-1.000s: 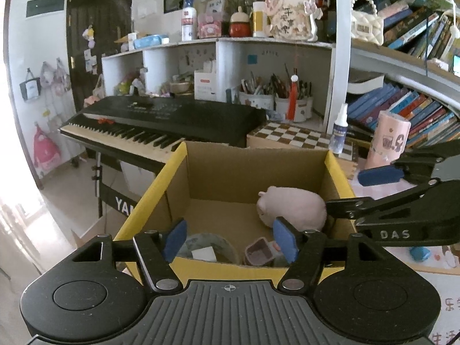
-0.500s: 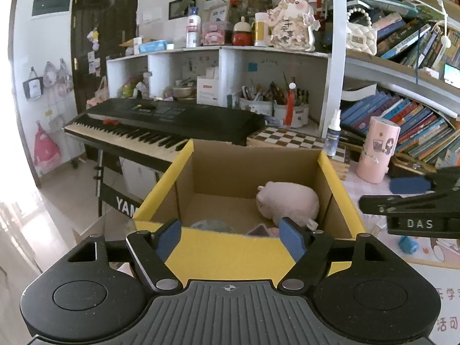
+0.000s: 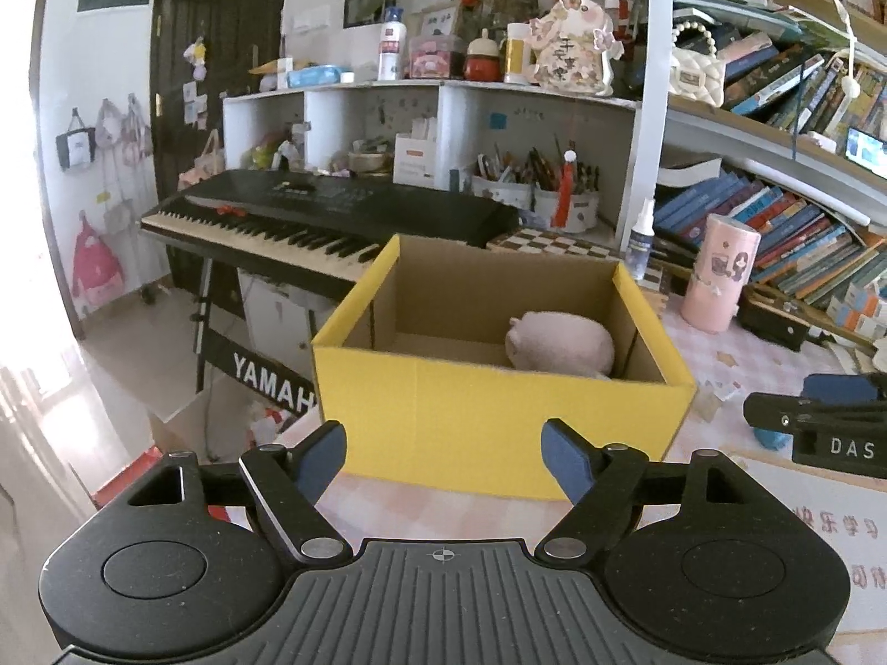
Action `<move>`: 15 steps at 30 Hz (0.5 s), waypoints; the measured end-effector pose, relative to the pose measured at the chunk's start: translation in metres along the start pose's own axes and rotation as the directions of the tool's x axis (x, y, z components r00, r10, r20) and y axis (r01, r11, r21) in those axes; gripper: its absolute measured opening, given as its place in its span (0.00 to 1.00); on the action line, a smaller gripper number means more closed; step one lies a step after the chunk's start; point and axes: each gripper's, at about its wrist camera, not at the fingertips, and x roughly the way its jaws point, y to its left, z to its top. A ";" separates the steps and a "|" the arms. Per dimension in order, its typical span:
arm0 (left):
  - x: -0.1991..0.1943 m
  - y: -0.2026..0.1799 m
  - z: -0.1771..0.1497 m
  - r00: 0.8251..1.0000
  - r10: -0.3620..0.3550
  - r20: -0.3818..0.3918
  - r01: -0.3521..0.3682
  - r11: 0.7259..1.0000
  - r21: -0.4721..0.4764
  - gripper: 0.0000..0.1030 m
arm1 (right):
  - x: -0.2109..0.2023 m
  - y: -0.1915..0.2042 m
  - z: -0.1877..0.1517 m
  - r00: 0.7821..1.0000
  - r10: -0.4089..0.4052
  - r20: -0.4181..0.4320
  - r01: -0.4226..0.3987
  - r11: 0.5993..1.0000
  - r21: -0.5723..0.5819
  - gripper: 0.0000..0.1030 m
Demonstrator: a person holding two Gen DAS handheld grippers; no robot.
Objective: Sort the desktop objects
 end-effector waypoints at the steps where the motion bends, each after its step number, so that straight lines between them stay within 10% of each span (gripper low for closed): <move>1: -0.003 0.001 -0.003 1.000 -0.002 -0.002 0.002 1.000 0.001 0.77 | -0.004 0.002 -0.003 1.000 -0.004 -0.002 0.004 1.000 0.005 0.56; 15: -0.038 0.000 -0.034 0.999 -0.027 -0.023 0.027 1.000 -0.006 0.78 | -0.050 0.021 -0.051 0.998 -0.043 -0.040 0.045 0.997 0.066 0.59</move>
